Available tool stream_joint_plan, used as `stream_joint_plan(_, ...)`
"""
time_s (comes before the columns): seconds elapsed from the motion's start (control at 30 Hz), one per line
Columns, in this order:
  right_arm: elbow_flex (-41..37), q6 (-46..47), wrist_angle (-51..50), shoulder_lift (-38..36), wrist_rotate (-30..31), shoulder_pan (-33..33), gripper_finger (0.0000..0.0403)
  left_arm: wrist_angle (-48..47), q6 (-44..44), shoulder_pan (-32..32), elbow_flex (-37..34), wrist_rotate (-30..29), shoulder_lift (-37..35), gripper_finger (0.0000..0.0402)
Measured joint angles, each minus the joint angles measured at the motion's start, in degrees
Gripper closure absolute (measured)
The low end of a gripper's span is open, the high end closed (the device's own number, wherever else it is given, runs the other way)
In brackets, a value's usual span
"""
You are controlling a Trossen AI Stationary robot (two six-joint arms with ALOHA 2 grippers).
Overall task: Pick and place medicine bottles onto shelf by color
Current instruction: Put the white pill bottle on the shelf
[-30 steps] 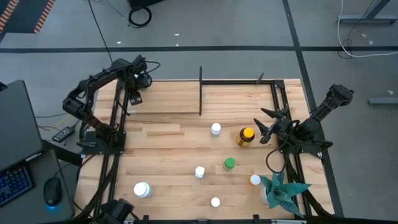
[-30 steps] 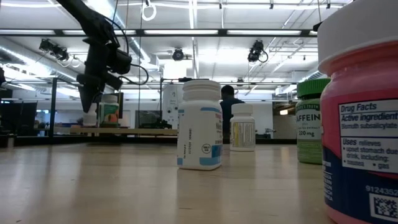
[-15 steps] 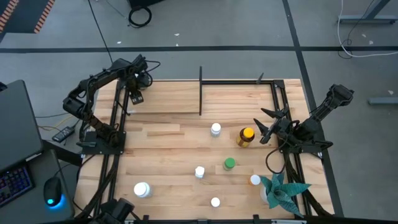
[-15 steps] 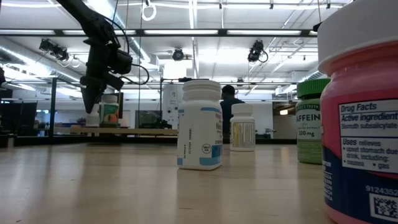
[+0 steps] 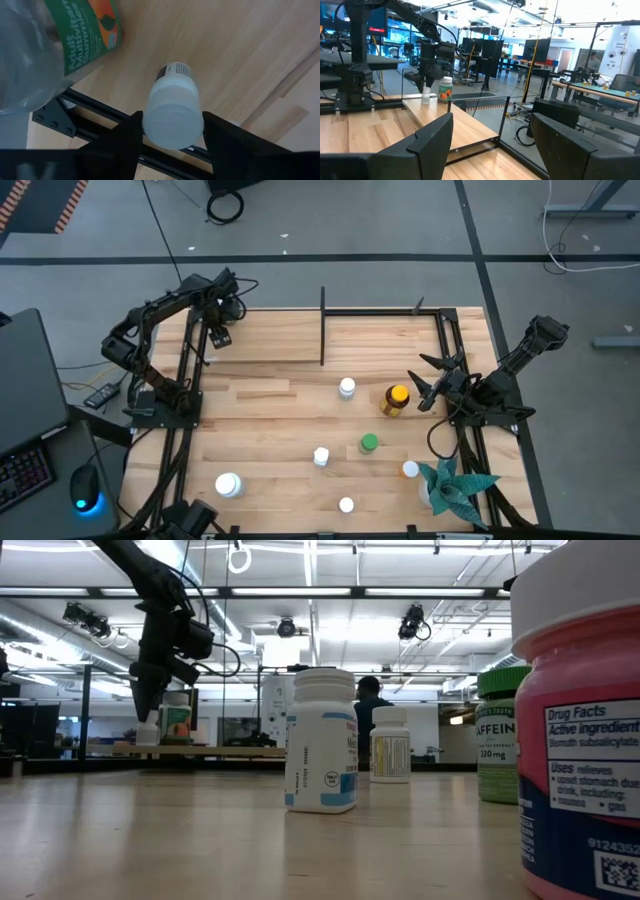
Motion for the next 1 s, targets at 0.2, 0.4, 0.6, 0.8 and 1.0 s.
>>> stream_joint_plan(0.2, 0.0, -0.5, 0.0, 0.0, 0.0, 0.0, 0.0128, -3.9, -2.5, -0.7, 3.9, -1.6, 0.1, 0.0174)
stream_joint_plan(0.4, 0.0, -0.4, 0.0, 0.0, 0.0, 0.0, 0.0128, -7.8, -5.6, -1.5, 6.2, -2.1, 0.1, 0.0150)
stream_joint_plan(0.6, 0.0, -0.4, 0.0, 0.0, 0.6, 0.0, 0.0128, -11.3, -7.9, -2.7, 7.7, -2.3, 0.0, 0.0126)
stream_joint_plan(0.8, 0.0, -0.4, 0.0, 0.0, 0.6, 0.0, 0.0128, -13.4, -9.0, -4.8, 7.8, -2.4, 0.0, 0.0118)
stream_joint_plan(1.0, 0.0, -0.4, 0.0, 0.0, 0.6, 0.0, 0.0128, -14.3, -9.3, -7.8, 7.8, -3.2, -0.1, 0.0118)
